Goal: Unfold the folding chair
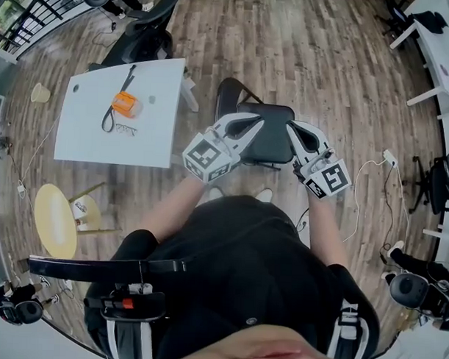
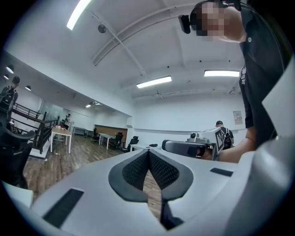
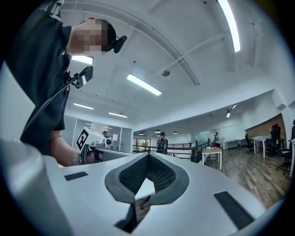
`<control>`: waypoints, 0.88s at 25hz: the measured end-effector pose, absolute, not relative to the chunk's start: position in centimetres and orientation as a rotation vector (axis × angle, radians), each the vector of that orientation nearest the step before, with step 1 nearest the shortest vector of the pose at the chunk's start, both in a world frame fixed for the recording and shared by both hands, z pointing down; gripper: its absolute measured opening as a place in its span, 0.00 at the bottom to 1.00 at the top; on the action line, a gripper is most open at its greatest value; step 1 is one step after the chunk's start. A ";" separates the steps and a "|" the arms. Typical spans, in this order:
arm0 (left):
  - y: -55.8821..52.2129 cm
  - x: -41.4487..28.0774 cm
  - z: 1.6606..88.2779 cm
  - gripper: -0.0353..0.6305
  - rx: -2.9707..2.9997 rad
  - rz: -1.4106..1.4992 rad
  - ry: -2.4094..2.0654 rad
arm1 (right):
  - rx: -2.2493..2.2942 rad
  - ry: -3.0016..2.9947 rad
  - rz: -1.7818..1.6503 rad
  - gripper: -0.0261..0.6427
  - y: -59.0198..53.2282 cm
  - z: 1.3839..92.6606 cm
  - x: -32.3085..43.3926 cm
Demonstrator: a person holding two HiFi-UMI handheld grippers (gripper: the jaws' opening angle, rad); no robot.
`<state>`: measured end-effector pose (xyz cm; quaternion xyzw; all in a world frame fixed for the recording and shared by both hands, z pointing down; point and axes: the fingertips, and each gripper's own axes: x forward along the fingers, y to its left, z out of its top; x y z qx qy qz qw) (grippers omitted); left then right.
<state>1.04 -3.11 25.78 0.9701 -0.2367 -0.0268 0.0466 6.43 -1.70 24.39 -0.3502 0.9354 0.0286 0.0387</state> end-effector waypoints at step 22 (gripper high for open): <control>-2.7 0.4 26.6 0.06 2.937 -0.047 -0.741 | -1.035 2.918 0.109 0.05 -1.1 24.6 4.6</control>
